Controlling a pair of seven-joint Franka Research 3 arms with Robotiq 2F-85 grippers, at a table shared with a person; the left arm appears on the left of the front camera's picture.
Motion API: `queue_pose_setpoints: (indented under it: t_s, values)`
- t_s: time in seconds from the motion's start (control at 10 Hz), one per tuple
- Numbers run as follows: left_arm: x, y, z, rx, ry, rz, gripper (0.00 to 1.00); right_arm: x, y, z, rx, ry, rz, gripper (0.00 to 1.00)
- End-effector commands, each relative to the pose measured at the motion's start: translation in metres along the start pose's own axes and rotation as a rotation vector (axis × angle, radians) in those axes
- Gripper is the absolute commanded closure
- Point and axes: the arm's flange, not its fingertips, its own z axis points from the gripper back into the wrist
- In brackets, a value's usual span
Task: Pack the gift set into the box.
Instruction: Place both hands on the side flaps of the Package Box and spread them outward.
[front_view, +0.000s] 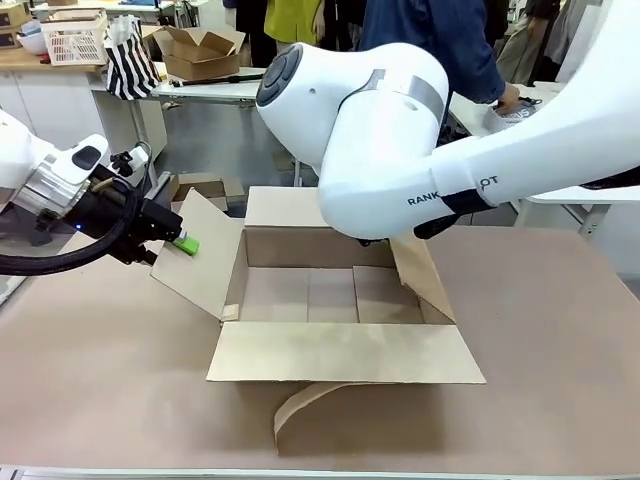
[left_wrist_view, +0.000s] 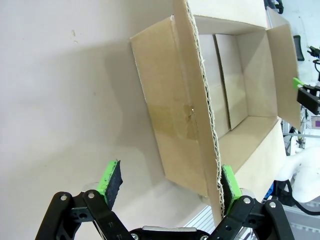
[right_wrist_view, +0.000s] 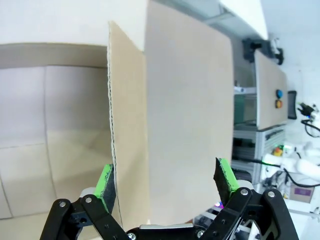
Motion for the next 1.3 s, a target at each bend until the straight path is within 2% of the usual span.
queue_pose_setpoints:
  t_s: [0.0,0.1,0.6,0.7,0.9,1.1,1.2]
  values:
    - [-0.002,0.000,0.002,-0.011,0.001,-0.014,0.00,0.000,-0.010,0.015,-0.063,0.015,0.037,0.00]
    - [-0.002,0.000,0.002,-0.011,0.001,-0.014,0.00,0.000,0.000,0.000,0.000,0.000,0.000,0.00]
    - [-0.002,0.000,0.002,-0.011,0.001,-0.014,0.00,0.000,0.002,0.002,-0.012,0.010,0.015,0.00]
    - [-0.002,0.000,0.002,-0.011,0.001,-0.014,0.00,-0.005,-0.018,-0.002,0.009,0.056,-0.029,0.00]
    - [-0.002,0.000,0.002,-0.011,0.001,-0.014,0.00,-0.015,-0.056,-0.010,0.073,0.081,-0.101,0.00]
    - [-0.002,0.000,0.002,-0.011,0.001,-0.014,0.00,-0.021,-0.085,-0.030,0.201,0.125,-0.152,0.00]
    - [-0.002,0.000,0.002,-0.011,0.001,-0.014,0.00,-0.027,-0.103,-0.047,0.316,0.141,-0.198,0.00]
